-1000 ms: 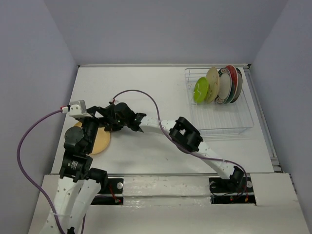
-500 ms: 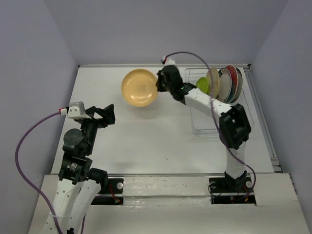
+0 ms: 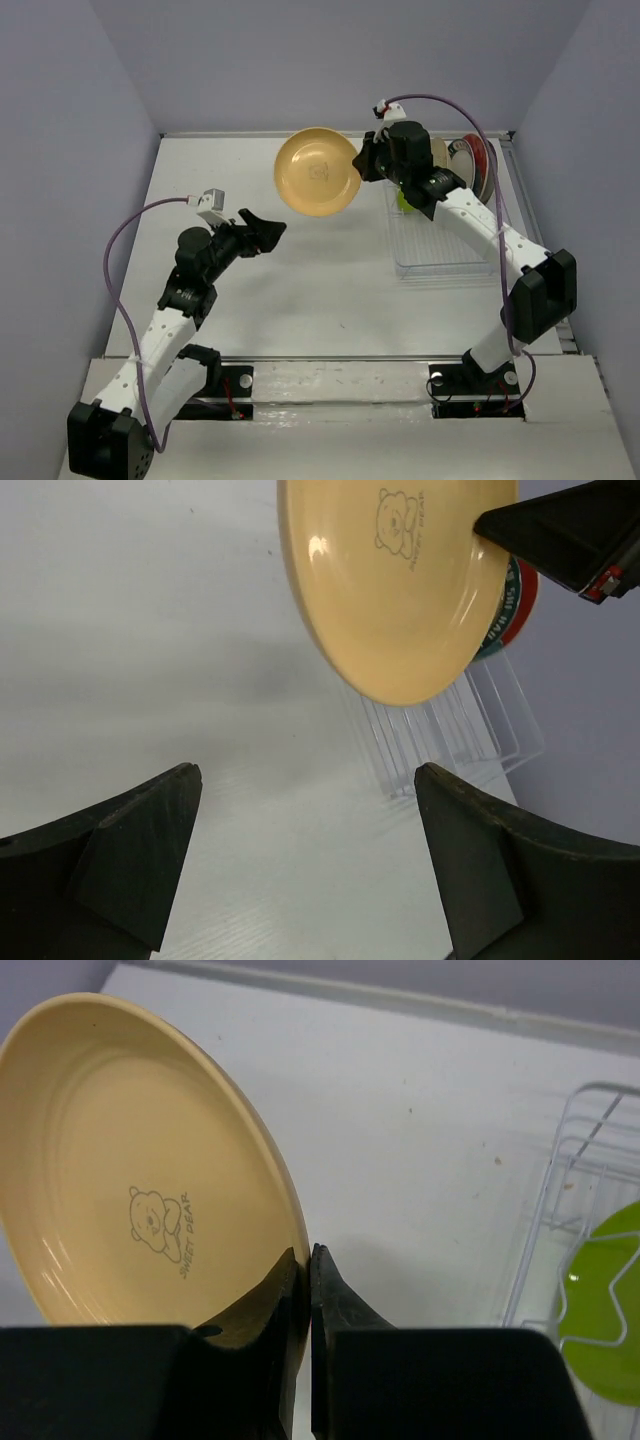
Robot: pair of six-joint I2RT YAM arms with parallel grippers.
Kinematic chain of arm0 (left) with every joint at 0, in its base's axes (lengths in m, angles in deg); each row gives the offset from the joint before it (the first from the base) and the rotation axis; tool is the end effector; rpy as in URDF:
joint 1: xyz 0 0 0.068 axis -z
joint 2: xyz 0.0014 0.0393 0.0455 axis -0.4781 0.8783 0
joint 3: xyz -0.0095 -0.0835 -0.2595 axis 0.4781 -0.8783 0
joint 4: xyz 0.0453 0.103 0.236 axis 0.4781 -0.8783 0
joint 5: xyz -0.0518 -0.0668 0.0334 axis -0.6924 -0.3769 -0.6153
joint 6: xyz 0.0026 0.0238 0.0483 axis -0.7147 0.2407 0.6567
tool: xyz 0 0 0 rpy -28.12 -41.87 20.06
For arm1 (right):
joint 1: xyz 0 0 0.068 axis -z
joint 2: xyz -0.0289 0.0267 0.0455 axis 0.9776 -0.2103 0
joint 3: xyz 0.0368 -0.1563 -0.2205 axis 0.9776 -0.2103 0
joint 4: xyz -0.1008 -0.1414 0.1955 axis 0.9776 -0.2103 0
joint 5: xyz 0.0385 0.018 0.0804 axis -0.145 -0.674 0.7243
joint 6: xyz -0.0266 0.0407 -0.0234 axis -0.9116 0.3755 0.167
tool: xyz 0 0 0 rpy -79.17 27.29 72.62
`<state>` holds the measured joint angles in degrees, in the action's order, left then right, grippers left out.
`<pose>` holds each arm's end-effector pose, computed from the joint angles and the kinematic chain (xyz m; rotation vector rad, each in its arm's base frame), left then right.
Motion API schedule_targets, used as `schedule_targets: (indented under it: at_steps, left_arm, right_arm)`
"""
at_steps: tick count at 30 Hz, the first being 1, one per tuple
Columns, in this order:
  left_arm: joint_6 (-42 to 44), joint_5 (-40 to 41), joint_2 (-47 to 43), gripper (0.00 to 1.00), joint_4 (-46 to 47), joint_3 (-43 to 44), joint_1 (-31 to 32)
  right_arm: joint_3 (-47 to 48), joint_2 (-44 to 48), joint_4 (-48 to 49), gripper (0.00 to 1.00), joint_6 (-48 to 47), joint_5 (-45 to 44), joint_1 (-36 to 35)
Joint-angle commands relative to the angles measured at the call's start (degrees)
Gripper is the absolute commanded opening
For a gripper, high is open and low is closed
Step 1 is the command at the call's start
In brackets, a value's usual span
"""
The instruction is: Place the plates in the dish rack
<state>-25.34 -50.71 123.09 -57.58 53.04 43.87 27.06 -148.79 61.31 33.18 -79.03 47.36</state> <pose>0.1796 -0.0601 0.2931 -0.0056 1.6365 -0.8875 0.3326 0.1937 0.3783 -0.2409 1.8769 0.4807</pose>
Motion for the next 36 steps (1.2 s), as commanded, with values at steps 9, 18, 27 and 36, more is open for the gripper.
schedule_targets:
  at_steps: [9, 18, 27, 36]
  left_arm:
    - [-9.79, -1.96, 9.88, 0.97, 22.53, -2.25, 5.34]
    - [-8.29, 2.97, 16.39, 0.82, 21.82, 0.91, 5.96]
    - [-8.91, -7.54, 15.43, 0.05, 29.03, -0.58, 6.13]
    - [-5.22, -19.43, 11.83, 0.05, 22.36, 1.87, 6.31]
  right_arm:
    - [-9.2, 9.42, 0.0, 0.07, 0.81, 12.89, 0.09]
    - [-13.07, 13.21, 0.61, 0.07, 1.6, 16.32, 0.09]
    - [-13.34, 12.51, 0.53, 0.52, -0.51, 28.33, 2.9]
    - [-10.43, 8.82, 1.31, 0.74, -1.92, 54.54, 8.35]
